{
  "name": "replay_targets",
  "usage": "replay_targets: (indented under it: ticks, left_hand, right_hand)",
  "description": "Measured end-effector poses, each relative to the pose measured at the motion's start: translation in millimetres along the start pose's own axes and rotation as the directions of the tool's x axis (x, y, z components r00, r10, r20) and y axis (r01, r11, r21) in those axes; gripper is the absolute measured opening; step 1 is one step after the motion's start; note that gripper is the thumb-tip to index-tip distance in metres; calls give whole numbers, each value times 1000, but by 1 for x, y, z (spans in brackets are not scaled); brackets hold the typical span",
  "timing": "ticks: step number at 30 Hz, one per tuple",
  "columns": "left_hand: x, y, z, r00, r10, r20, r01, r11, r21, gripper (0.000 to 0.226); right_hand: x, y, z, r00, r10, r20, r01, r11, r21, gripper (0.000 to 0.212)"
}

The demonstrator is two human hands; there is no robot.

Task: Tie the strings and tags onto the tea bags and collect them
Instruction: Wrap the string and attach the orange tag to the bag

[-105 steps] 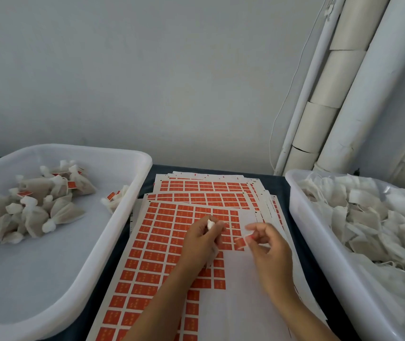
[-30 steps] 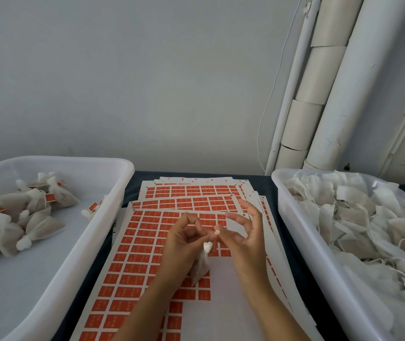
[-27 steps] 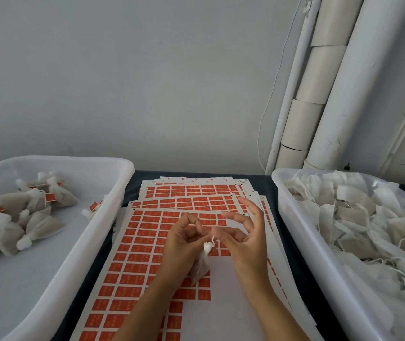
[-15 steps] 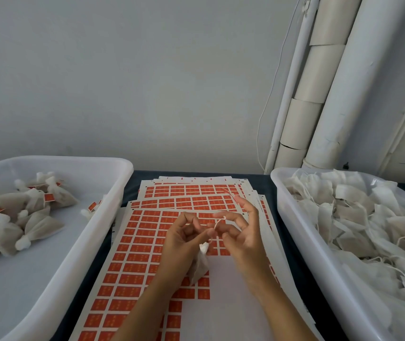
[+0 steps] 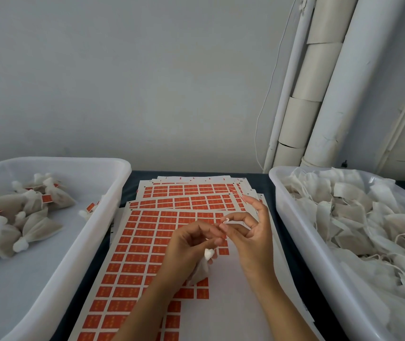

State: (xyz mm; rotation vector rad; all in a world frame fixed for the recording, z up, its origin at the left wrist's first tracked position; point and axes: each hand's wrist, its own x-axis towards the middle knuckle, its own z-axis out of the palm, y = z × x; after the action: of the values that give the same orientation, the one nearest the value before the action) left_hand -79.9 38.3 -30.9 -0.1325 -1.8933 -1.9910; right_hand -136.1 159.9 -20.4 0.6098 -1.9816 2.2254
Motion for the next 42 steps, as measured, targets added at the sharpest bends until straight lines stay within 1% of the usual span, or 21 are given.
replay_targets:
  ticks: [5, 9, 13, 15, 17, 20, 22, 27, 32, 42]
  left_hand:
    - [0, 0, 1, 999, -38, -38, 39, 998, 44, 13]
    - [0, 0, 3, 991, -94, -99, 99, 994, 47, 20]
    - [0, 1, 2, 985, -107, -138, 112, 993, 31, 27]
    - [0, 2, 2, 984, -100, -150, 104, 994, 18, 29]
    - [-1, 1, 1, 984, -89, -157, 91, 996, 7, 31]
    - [0, 0, 0, 991, -49, -125, 57, 997, 59, 41]
    - [0, -1, -1, 992, -32, -118, 43, 995, 93, 46]
    - [1, -2, 1, 993, -17, -115, 31, 993, 115, 41]
    - [1, -3, 1, 994, -22, -111, 38, 989, 140, 42]
    - [-1, 0, 2, 993, -20, -114, 35, 991, 133, 40]
  right_hand:
    - [-1, -2, 1, 1000, -27, -14, 27, 999, -21, 53]
    - [-1, -4, -1, 996, -59, -59, 58, 998, -17, 41]
    - [-2, -9, -5, 994, -18, -107, 19, 1000, 10, 27]
    - [-2, -11, -6, 997, 24, -68, -21, 998, 52, 27]
    - [-2, -11, -5, 998, 54, 9, -55, 996, 70, 26]
    - [-2, -5, -1, 993, 76, 92, -74, 997, -22, 11]
    - [-2, -1, 1, 991, 78, 110, -71, 995, -68, 5]
    - [-2, 4, 0, 995, 75, 64, -69, 994, -86, 6]
    - [-1, 6, -1, 995, 97, 25, -94, 992, -87, 6]
    - [-1, 9, -1, 996, 91, 21, -88, 987, -134, 8]
